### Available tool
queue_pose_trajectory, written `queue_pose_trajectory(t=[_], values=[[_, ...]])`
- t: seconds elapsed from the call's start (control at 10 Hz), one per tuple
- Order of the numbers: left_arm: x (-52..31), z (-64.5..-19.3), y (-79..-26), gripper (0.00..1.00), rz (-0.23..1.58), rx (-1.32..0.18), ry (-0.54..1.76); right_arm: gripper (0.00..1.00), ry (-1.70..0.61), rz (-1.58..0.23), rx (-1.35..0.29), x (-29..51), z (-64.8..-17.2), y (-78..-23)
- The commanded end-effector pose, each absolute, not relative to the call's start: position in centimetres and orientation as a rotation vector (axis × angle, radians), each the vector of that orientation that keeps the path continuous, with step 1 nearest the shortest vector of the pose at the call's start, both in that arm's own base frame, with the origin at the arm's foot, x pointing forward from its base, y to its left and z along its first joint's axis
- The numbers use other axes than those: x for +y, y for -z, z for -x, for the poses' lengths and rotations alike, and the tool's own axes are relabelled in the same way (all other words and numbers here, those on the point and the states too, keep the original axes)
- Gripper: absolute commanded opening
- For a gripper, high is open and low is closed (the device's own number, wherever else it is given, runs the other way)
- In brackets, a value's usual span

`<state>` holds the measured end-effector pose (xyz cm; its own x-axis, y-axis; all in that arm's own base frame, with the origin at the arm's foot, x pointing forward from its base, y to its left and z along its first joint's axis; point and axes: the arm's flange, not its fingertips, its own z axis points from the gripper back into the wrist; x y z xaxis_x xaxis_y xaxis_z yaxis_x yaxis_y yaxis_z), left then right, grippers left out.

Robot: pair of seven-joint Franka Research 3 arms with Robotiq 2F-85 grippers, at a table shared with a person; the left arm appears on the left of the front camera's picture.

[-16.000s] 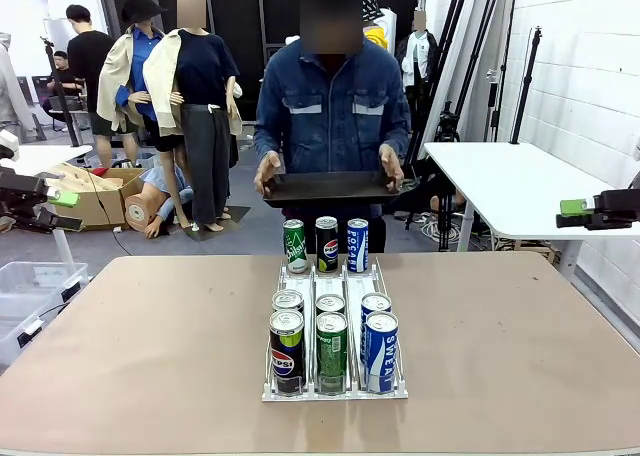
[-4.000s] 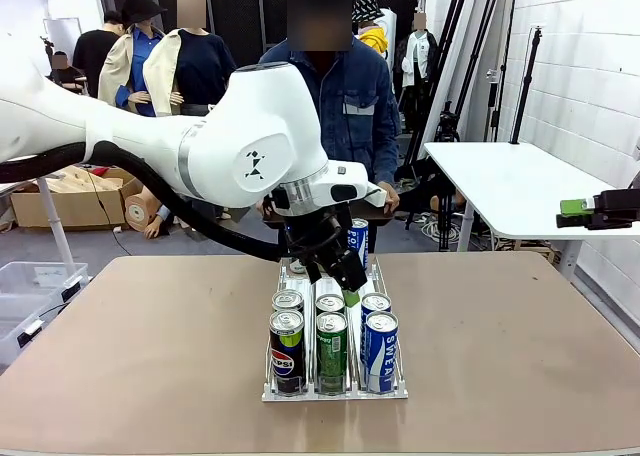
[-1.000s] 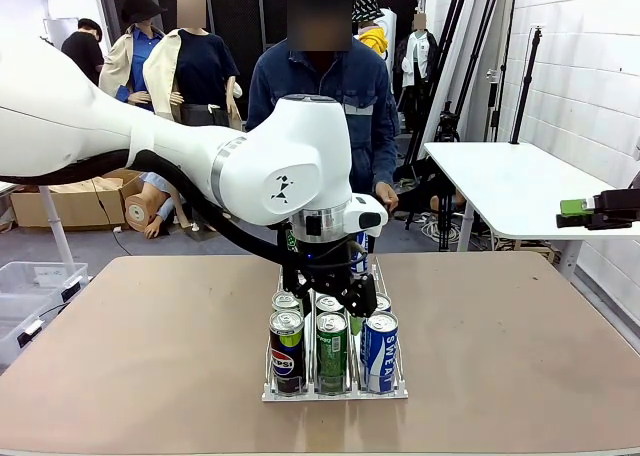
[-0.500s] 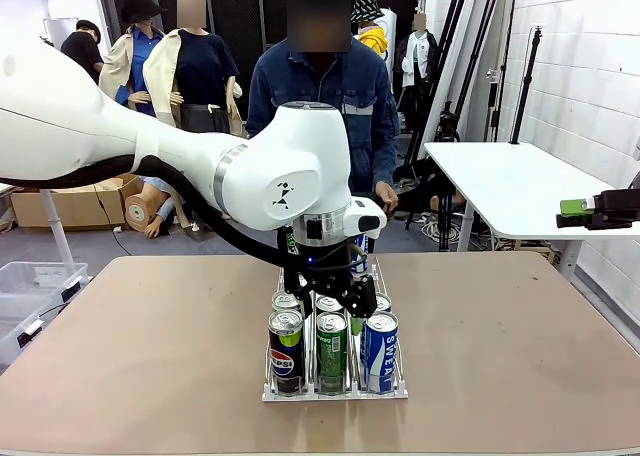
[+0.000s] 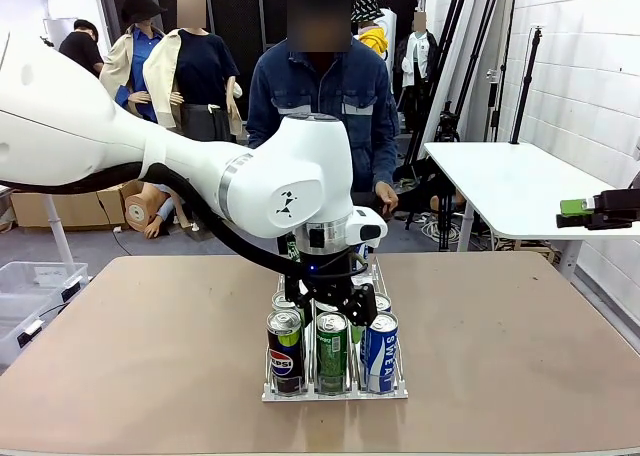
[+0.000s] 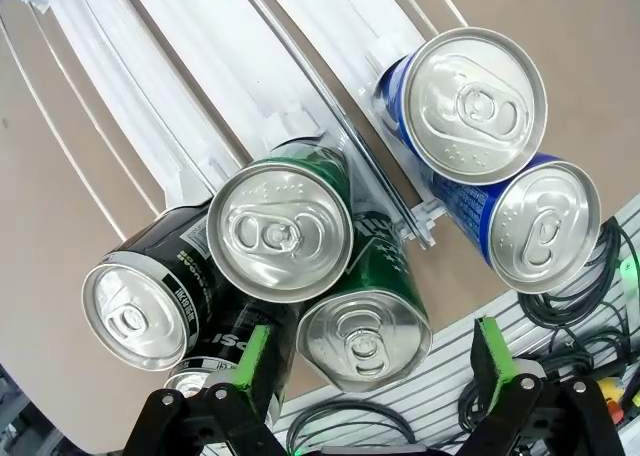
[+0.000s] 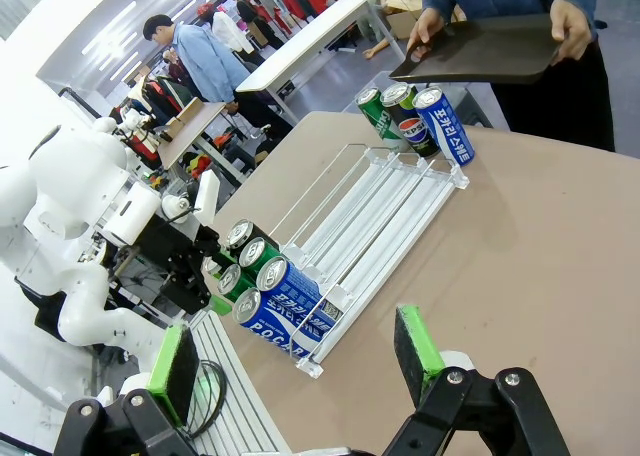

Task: Retrieve and hand over the desired beverage to the person.
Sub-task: Pick up a can of the same type that the person held from the Automatic Can Dispenser.

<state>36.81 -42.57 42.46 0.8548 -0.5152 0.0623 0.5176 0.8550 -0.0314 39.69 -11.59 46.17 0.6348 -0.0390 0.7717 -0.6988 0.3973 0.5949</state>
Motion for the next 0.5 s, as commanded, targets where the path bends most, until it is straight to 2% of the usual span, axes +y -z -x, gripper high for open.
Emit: queue_pose_trajectory(t=[0.0, 0.4], values=[[-43.24, -37.03, -42.14, 1.0, 0.022, -0.083, 0.513, 1.0, -0.482, -1.102, -0.792, -11.61, -39.6, -46.18], [-43.47, -37.11, -41.57, 1.0, 0.007, -0.075, 0.5, 1.0, -0.482, -1.102, -0.792, -11.61, -39.6, -46.18]])
